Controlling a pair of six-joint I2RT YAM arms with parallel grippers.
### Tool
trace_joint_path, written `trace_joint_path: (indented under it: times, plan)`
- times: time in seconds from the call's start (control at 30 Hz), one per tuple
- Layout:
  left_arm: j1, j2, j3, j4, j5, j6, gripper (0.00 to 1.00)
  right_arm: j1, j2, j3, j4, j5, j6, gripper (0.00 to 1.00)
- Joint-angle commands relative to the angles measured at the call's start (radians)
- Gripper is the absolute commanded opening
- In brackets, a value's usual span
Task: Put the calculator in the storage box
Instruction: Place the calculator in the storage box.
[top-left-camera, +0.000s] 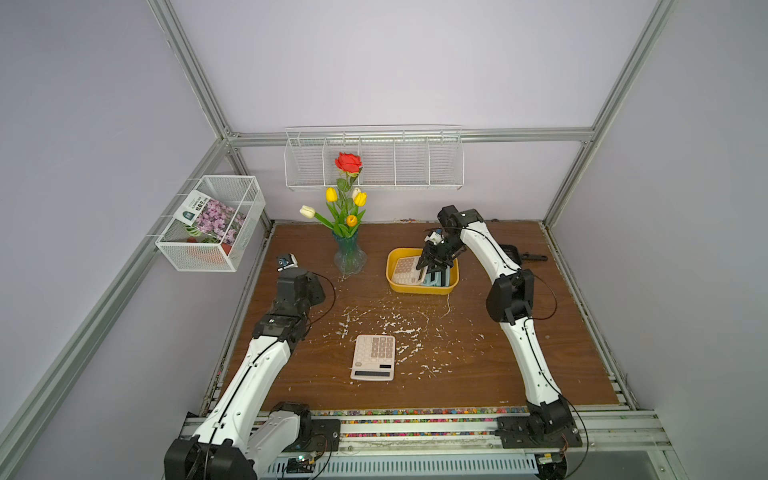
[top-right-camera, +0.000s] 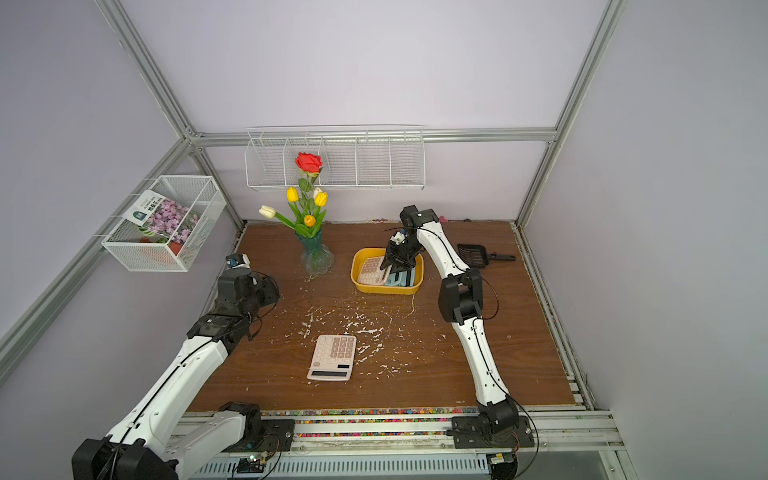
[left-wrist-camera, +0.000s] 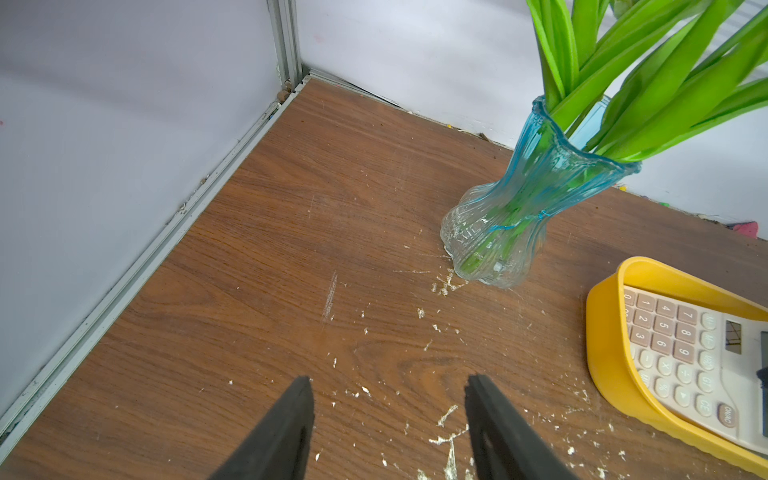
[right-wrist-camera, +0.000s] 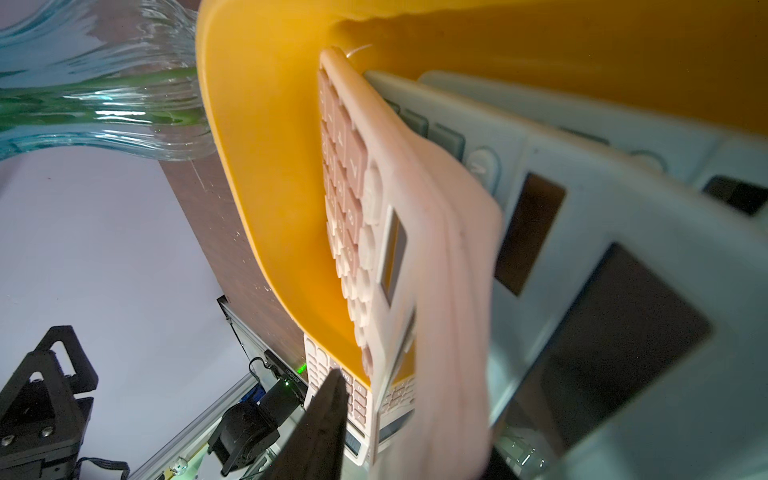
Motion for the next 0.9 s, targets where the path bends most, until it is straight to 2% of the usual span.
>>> trace_joint_path:
  times: [0.0,0.2,0.37,0.87]
  plan:
    - [-0.003,-0.003,0.022,-0.004,-0.013,0.01,0.63,-0.003,-0.034,0.018,0.002,0.029,0.007,0.4]
    - [-0.003,-0.004,0.022,-0.002,-0.011,0.011,0.63,-0.008,-0.062,0.018,-0.018,0.066,0.003,0.42]
    - [-0.003,-0.005,0.021,-0.004,-0.013,0.01,0.63,-0.008,-0.078,0.018,-0.02,0.086,0.007,0.33]
    - [-0.003,0.001,0.023,-0.001,-0.01,0.009,0.62,0.0,-0.069,0.045,0.0,0.079,0.028,0.16]
